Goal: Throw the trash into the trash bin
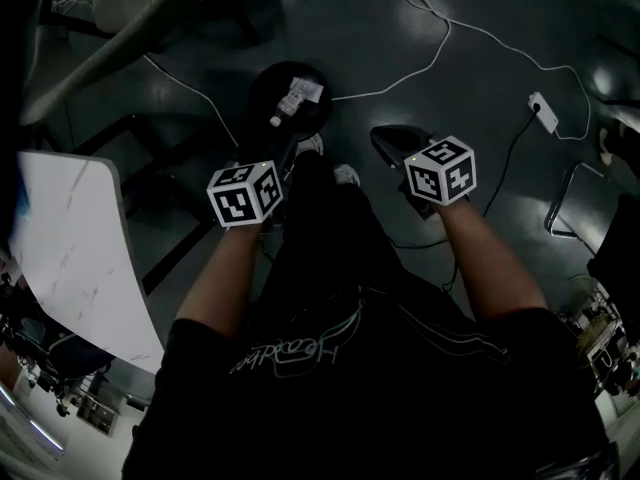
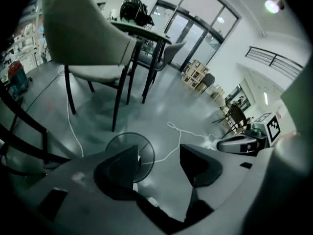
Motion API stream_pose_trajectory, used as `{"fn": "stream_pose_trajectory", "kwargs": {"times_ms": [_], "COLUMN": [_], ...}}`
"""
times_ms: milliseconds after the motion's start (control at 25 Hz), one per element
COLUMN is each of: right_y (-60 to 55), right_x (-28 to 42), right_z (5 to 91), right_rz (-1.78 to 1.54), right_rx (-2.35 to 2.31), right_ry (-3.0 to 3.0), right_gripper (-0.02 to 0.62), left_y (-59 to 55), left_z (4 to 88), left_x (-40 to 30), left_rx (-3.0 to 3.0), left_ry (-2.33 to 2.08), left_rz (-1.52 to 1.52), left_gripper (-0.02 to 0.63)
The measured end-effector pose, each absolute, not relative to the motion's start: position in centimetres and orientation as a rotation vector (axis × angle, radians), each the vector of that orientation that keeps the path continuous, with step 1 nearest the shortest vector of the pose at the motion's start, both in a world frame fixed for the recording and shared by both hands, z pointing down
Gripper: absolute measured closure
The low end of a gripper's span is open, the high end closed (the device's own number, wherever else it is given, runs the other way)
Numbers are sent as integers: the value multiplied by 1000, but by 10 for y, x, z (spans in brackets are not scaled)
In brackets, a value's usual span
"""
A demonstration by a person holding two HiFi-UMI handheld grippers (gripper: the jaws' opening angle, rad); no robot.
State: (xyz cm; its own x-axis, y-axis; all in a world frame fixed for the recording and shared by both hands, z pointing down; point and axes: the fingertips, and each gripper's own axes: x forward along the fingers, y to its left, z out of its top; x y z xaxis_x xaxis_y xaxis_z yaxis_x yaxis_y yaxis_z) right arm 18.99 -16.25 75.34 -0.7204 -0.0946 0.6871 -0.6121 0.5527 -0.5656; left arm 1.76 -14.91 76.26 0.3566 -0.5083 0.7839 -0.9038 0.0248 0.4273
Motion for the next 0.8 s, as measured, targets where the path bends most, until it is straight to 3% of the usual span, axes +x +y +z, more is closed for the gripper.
{"fn": "stream_pose_trajectory", "kwargs": {"times_ms": [240,640,800], "right_y": [-196,-167,-140], "right_x": [177,135,131], "right_z": [620,393,327], "right_rz": [1086,751,724], "right_rx": [596,258,135], "right_ry": [-2429,-2727,-2841], "right_gripper": [561,561,561], "left_y": [-139,-110,-83], "left_z": [640,385,303], "left_x": [33,45,45], "left_rx": [1823,2197,2296], "left_ry": [-1326,-1357,-1404], "left_rz": [286,-49,-135], "left_gripper": [353,555,599]}}
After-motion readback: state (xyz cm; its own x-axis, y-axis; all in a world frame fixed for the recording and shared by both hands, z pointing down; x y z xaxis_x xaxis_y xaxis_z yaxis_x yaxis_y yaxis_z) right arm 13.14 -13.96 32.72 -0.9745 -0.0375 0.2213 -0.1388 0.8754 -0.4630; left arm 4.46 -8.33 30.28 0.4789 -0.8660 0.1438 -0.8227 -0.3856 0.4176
